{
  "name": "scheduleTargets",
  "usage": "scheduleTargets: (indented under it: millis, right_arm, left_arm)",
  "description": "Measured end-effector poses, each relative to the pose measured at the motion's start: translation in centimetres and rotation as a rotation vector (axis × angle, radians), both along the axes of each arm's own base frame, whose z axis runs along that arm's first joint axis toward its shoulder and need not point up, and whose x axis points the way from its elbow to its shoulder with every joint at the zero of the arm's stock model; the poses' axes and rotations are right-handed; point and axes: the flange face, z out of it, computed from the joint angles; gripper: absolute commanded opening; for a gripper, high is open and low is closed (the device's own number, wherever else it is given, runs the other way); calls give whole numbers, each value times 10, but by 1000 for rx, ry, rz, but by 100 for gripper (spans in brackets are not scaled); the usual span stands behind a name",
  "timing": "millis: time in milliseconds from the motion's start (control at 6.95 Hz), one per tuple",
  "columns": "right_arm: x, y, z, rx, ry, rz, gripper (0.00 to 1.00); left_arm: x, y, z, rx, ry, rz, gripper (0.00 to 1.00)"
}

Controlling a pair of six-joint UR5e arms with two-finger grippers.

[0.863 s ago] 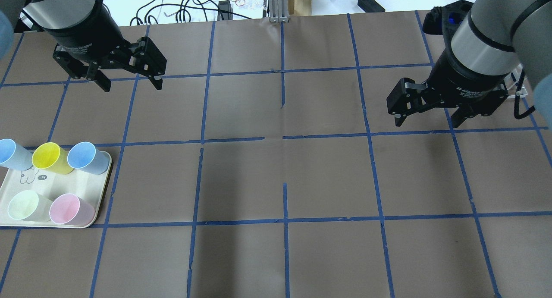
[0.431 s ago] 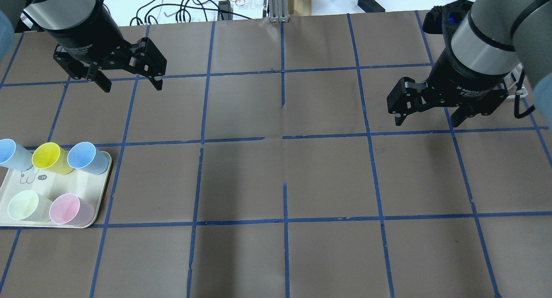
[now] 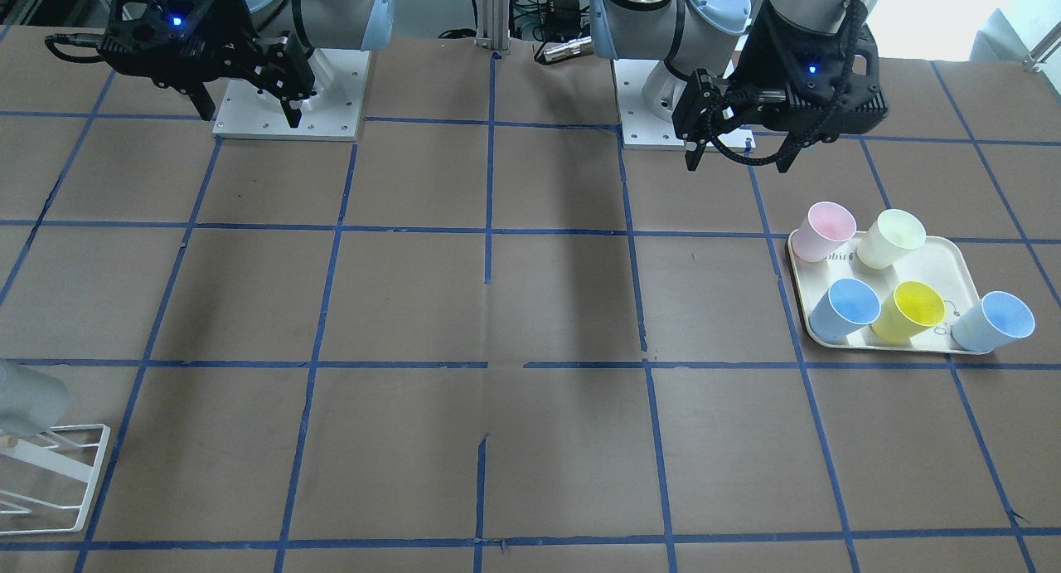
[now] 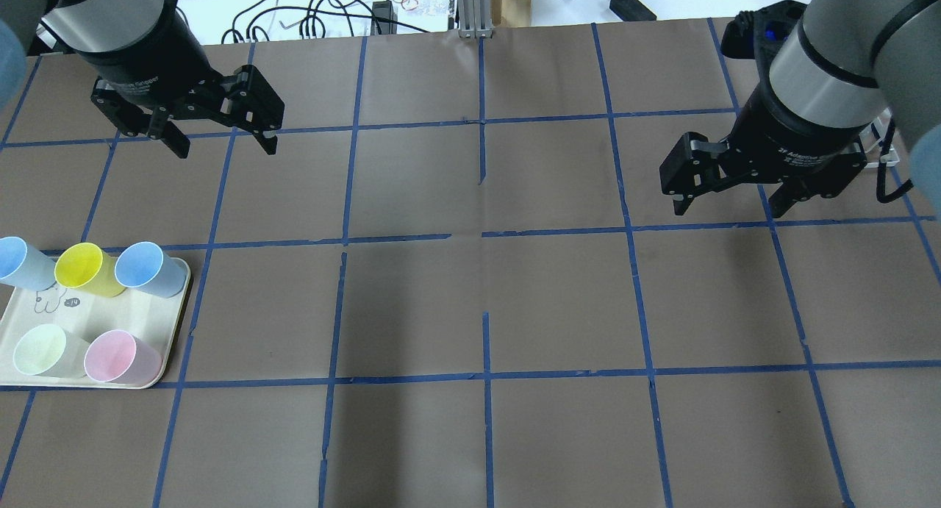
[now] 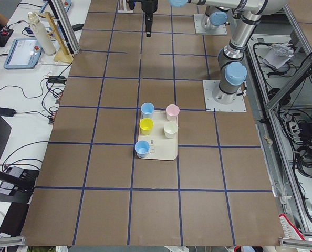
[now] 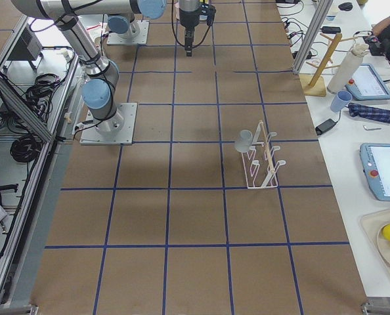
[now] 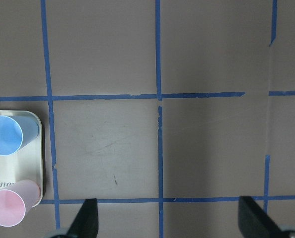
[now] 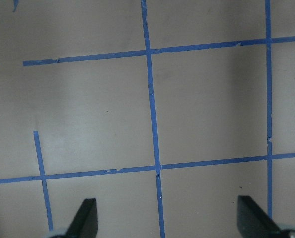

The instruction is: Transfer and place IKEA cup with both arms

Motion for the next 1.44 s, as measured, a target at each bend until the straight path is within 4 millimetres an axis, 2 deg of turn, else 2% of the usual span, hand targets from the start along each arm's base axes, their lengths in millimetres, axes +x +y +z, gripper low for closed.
scheduleTargets:
  millis: [575,863,1150,1438]
  right_arm:
    - [-3,-5,-3,-3,-2,-19,100]
    - [-11,-9,-4,-3,-2,-29,100]
    - [-43,-26,-15,17,-8,-70,100]
    - [-90,-53,-27,-10,-8,-35,100]
  left_arm:
    - [0,0,-1,1,0,5,100]
    - [0,0,-1,1,0,5,100]
    - [0,0,-2,4,0,6,100]
    - [0,1,-5,10,2,2,100]
